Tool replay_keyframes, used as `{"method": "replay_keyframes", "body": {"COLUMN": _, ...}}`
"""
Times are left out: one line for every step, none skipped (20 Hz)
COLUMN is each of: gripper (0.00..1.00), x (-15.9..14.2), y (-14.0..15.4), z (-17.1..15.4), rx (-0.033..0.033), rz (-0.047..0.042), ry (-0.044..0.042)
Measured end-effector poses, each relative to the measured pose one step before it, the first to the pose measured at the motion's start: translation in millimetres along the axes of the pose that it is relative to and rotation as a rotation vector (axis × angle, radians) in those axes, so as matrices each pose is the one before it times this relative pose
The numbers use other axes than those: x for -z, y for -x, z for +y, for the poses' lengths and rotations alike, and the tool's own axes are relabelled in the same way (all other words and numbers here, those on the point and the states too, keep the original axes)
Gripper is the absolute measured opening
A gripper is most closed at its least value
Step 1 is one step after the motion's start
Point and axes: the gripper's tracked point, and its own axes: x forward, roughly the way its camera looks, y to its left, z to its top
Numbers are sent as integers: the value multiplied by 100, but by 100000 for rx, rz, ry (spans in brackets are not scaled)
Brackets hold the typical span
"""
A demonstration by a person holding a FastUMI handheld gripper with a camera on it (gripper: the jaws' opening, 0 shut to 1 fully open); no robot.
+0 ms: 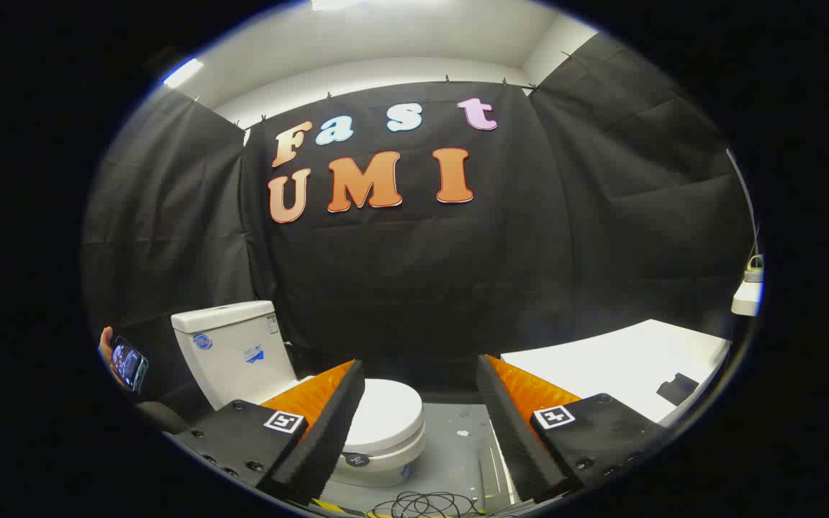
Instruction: Open the toilet lid.
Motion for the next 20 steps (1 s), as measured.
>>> {"method": "replay_keyframes", "body": {"gripper": 100, "x": 61, "y": 15, "z": -40, "rx": 196, "rz": -60, "ry": -198}}
{"method": "replay_keyframes", "body": {"gripper": 100, "x": 41, "y": 112, "z": 0, "rx": -60, "rz": 131, "ry": -94}}
{"method": "replay_keyframes", "body": {"gripper": 100, "x": 72, "y": -20, "z": 3, "rx": -23, "rz": 149, "ry": 6}}
{"method": "replay_keyframes", "body": {"gripper": 100, "x": 18, "y": -24, "z": -36, "rx": 101, "rz": 208, "ry": -47}}
{"method": "replay_keyframes", "body": {"gripper": 100, "x": 61, "y": -95, "z": -97, "rx": 164, "rz": 27, "ry": -260}}
{"method": "replay_keyframes", "body": {"gripper": 100, "x": -103, "y": 69, "z": 61, "rx": -91, "rz": 57, "ry": -161}}
{"method": "replay_keyframes", "body": {"gripper": 100, "x": 40, "y": 49, "z": 12, "rx": -200, "rz": -68, "ry": 39}}
{"method": "replay_keyframes", "body": {"gripper": 100, "x": -19, "y": 12, "z": -11, "rx": 111, "rz": 124, "ry": 160}}
{"method": "replay_keyframes", "body": {"gripper": 100, "x": 52, "y": 32, "z": -142, "rx": 291, "rz": 162, "ry": -39}}
{"method": "replay_keyframes", "body": {"gripper": 100, "x": -5, "y": -30, "z": 16, "rx": 155, "rz": 3, "ry": -302}}
{"method": "replay_keyframes", "body": {"gripper": 100, "x": 17, "y": -40, "z": -16, "rx": -173, "rz": 24, "ry": -235}}
{"method": "replay_keyframes", "body": {"gripper": 100, "x": -65, "y": 89, "z": 119, "rx": -55, "rz": 11, "ry": 65}}
{"method": "replay_keyframes", "body": {"gripper": 100, "x": 57, "y": -22, "z": -37, "rx": 152, "rz": 151, "ry": 60}}
{"method": "replay_keyframes", "body": {"gripper": 100, "x": 96, "y": -22, "z": -125, "rx": 183, "rz": 120, "ry": -203}}
{"method": "replay_keyframes", "body": {"gripper": 100, "x": -123, "y": 46, "z": -26, "rx": 37, "rz": -40, "ry": -189}}
{"method": "replay_keyframes", "body": {"gripper": 100, "x": -4, "y": 28, "z": 58, "rx": -90, "rz": -95, "ry": 37}}
{"method": "replay_keyframes", "body": {"gripper": 100, "x": -32, "y": 40, "z": 17, "rx": 75, "rz": -20, "ry": 192}}
{"method": "replay_keyframes", "body": {"gripper": 100, "x": 63, "y": 26, "z": -35, "rx": 181, "rz": 112, "ry": 8}}
{"method": "replay_keyframes", "body": {"gripper": 100, "x": 2, "y": -12, "z": -46, "rx": 126, "rz": 81, "ry": -108}}
{"method": "replay_keyframes", "body": {"gripper": 100, "x": 13, "y": -74, "z": 47, "rx": -120, "rz": -4, "ry": 19}}
